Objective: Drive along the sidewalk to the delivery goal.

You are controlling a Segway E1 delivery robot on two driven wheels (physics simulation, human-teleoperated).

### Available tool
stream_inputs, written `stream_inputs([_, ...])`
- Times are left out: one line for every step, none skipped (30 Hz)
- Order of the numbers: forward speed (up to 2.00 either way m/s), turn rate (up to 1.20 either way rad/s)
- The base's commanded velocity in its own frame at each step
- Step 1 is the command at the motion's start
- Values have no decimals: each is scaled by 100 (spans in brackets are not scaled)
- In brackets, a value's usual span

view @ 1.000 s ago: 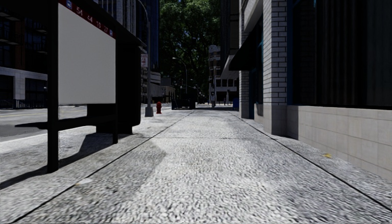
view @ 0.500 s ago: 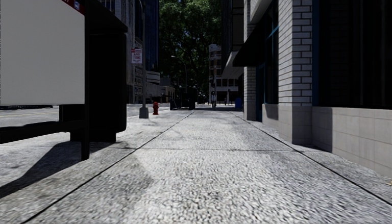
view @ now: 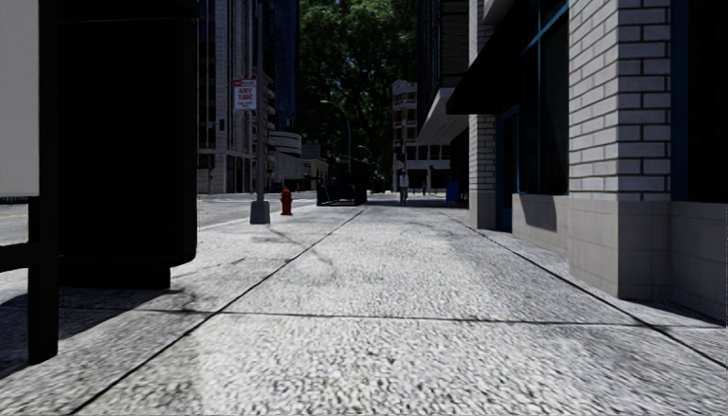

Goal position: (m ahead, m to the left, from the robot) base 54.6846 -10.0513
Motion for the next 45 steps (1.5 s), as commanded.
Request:
stream_inputs([200, 11])
stream_inputs([200, 0])
stream_inputs([200, 0])
stream_inputs([200, 0])
stream_inputs([200, 0])
stream_inputs([200, 0])
stream_inputs([200, 0])
stream_inputs([200, 0])
stream_inputs([200, 0])
stream_inputs([200, 0])
stream_inputs([200, 0])
stream_inputs([200, 0])
stream_inputs([200, 0])
stream_inputs([200, 0])
stream_inputs([200, 0])
stream_inputs([200, 0])
stream_inputs([200, 0])
stream_inputs([200, 0])
stream_inputs([200, 0])
stream_inputs([200, 0])
stream_inputs([200, 0])
stream_inputs([200, 0])
stream_inputs([200, 0])
stream_inputs([200, 0])
stream_inputs([200, 0])
stream_inputs([200, 0])
stream_inputs([200, 0])
stream_inputs([200, 0])
stream_inputs([200, 0])
stream_inputs([200, 0])
stream_inputs([200, 0])
stream_inputs([200, 0])
stream_inputs([200, 0])
stream_inputs([200, 0])
stream_inputs([200, 0])
stream_inputs([200, 0])
stream_inputs([200, 0])
stream_inputs([200, 0])
stream_inputs([200, 0])
stream_inputs([200, 0])
stream_inputs([200, 0])
stream_inputs([200, 0])
stream_inputs([200, 0])
stream_inputs([200, 0])
stream_inputs([200, 0])
